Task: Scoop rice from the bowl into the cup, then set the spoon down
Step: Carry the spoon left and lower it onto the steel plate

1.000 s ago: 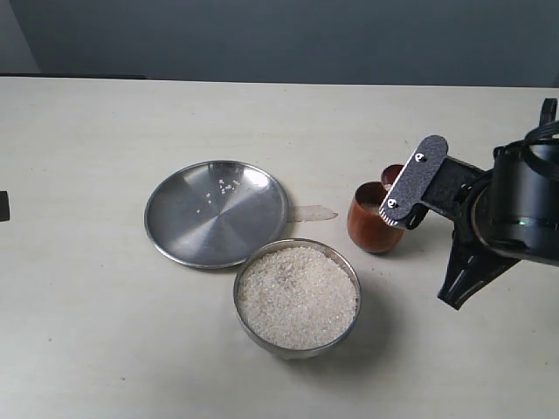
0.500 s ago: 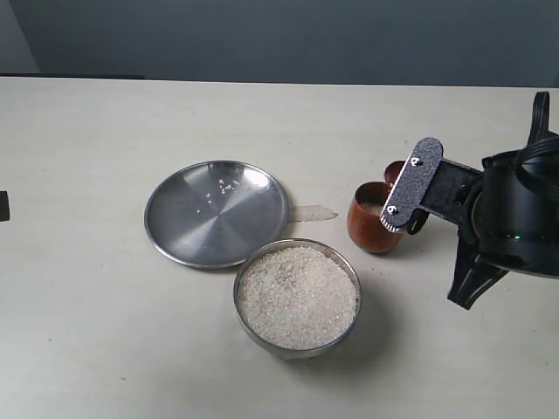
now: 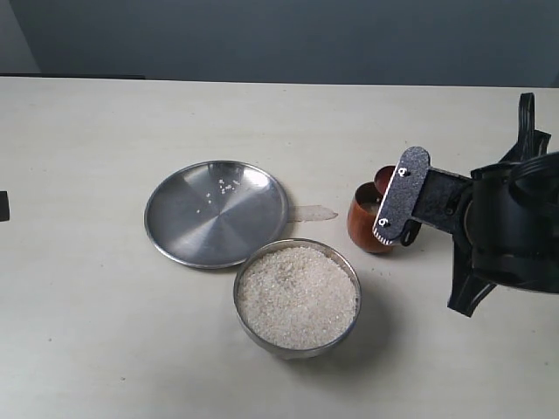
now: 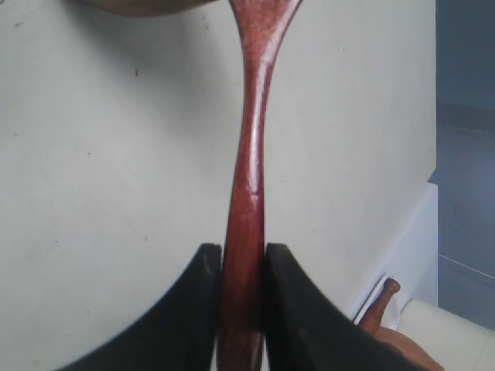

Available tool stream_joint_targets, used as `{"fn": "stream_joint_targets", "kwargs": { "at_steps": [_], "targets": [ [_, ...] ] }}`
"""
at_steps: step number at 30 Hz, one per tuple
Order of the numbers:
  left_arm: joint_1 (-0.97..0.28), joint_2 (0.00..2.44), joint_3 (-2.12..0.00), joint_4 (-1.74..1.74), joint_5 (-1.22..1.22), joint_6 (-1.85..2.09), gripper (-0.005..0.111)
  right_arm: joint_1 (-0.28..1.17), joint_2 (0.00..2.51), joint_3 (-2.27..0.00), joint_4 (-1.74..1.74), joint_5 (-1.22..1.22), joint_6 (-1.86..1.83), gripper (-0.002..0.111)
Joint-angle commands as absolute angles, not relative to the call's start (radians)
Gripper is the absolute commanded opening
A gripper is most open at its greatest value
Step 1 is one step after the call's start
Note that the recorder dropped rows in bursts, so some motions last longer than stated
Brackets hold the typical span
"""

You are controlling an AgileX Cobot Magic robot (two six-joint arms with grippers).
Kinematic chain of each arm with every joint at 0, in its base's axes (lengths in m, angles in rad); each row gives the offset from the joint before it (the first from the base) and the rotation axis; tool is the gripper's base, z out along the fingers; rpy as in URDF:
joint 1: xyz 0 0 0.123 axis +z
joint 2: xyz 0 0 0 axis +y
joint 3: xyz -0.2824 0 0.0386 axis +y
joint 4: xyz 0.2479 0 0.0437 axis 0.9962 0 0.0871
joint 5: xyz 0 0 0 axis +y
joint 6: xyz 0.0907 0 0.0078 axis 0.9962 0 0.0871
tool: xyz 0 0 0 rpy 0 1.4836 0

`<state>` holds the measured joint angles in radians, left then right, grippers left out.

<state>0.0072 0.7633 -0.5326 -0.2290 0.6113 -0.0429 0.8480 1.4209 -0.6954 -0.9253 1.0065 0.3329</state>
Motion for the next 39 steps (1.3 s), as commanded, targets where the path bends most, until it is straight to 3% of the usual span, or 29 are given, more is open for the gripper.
{"fn": "stream_joint_targets", "kwargs": {
  "at_steps": [1, 11, 24, 39],
  "targets": [
    [0.008, 0.765, -0.537, -0.218, 0.602, -0.041, 0.000, 0.851, 1.423, -0.694, -0.941, 1.020, 0.331, -0.001],
    [0.008, 0.765, -0.537, -0.218, 0.602, -0.041, 0.000, 0.851, 1.423, -0.696, -0.949, 0.949, 0.526, -0.001],
    [0.008, 0.765, -0.537, -0.218, 0.602, -0.041, 0.000, 0.849, 1.427, -0.891, -0.632, 0.457, 0.729, -0.001],
    [0.008, 0.765, -0.537, -0.218, 0.602, -0.041, 0.000, 0.849, 1.761, -1.148, -0.497, 0.213, 0.731, -0.001]
  ]
}}
